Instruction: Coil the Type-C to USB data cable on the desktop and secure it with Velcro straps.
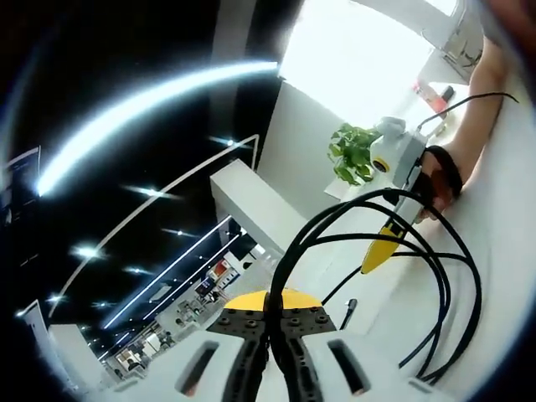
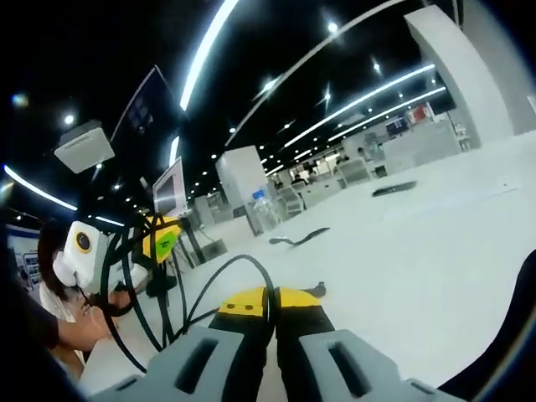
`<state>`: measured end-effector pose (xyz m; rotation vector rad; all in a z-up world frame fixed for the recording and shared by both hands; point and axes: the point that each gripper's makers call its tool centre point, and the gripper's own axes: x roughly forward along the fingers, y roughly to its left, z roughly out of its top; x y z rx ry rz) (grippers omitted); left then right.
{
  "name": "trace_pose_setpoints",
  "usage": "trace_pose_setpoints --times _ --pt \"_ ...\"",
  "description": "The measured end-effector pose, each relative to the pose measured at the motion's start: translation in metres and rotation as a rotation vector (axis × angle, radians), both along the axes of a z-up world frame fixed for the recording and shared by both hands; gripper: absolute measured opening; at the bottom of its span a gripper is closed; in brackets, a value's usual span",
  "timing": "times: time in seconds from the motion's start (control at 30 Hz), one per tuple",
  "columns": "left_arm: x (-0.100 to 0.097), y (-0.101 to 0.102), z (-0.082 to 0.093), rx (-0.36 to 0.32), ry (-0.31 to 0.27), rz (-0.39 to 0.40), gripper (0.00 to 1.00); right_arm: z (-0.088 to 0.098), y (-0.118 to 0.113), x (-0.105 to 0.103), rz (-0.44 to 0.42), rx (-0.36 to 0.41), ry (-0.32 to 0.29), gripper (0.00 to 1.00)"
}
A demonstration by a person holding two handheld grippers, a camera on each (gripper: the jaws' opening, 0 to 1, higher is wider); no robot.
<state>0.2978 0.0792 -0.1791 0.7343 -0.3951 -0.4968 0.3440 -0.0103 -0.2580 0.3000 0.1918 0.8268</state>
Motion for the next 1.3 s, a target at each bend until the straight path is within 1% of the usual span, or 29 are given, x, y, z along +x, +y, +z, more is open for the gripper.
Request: trace_pose_setpoints --times 0.3,0.67,1.0,1.17,1.3 --pt "-0.001 -0.002 -0.001 0.01 -0.003 -0.009 0.04 0.024 0.001 -0.008 0.013 0.037 -0.043 0.02" --pt "0.0 -0.002 -0.004 0.028 -0.004 -0.002 0.04 0.055 0.011 -0.028 0.073 0.078 -0.121 0.02" --pt "0.005 0.002 -0.007 0.051 0.001 0.029 0.04 0.065 0.019 -0.039 0.113 0.09 -0.145 0.02" --pt "0.006 0.002 -0.007 0.061 -0.009 0.039 0.04 0.071 0.022 -0.043 0.131 0.091 -0.161 0.02" --pt "0.006 0.004 -0.006 0.08 -0.029 0.057 0.04 0.074 0.024 -0.047 0.147 0.094 -0.17 0.02"
